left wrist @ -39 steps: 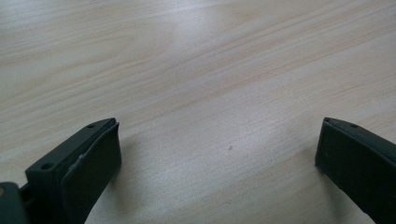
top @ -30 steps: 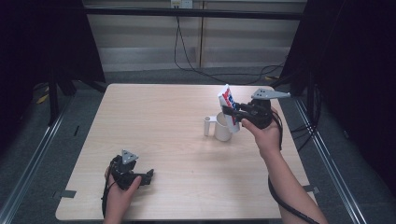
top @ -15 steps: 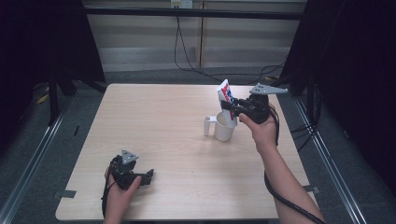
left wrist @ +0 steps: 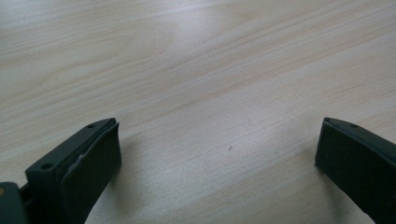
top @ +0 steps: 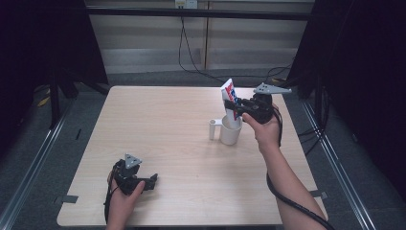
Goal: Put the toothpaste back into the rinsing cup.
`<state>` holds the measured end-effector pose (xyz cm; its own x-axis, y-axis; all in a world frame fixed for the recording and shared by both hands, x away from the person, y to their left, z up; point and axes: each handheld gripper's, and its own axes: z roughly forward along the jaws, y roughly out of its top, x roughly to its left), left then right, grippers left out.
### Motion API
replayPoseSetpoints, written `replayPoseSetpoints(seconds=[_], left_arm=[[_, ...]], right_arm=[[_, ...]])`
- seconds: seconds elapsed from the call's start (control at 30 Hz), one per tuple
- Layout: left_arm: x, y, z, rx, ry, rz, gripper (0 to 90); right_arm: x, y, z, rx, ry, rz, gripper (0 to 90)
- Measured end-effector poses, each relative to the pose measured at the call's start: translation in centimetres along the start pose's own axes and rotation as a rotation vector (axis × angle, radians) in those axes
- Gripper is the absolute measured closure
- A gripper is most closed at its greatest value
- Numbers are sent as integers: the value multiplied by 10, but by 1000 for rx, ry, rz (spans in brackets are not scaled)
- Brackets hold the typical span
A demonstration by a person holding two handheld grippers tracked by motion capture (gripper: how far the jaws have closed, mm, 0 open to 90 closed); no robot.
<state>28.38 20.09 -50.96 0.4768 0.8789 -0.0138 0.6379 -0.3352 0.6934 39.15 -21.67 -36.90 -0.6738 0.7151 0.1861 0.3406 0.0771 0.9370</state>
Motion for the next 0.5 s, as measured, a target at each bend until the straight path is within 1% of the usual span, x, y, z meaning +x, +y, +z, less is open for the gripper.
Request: replayPoseSetpoints(seconds=[0.2,0.3,0.5], left_arm=[[0,0,0,-1,-1,-2,0],[0,0,0,0,0,0,0],[0,0,0,-2,-1,-2,0]], right_arm=[[-2,0,4,-10,-3,4,664],[-3,0,7,-5,-4,-3,663],[-5,-3,11,-4,-10,4,662]])
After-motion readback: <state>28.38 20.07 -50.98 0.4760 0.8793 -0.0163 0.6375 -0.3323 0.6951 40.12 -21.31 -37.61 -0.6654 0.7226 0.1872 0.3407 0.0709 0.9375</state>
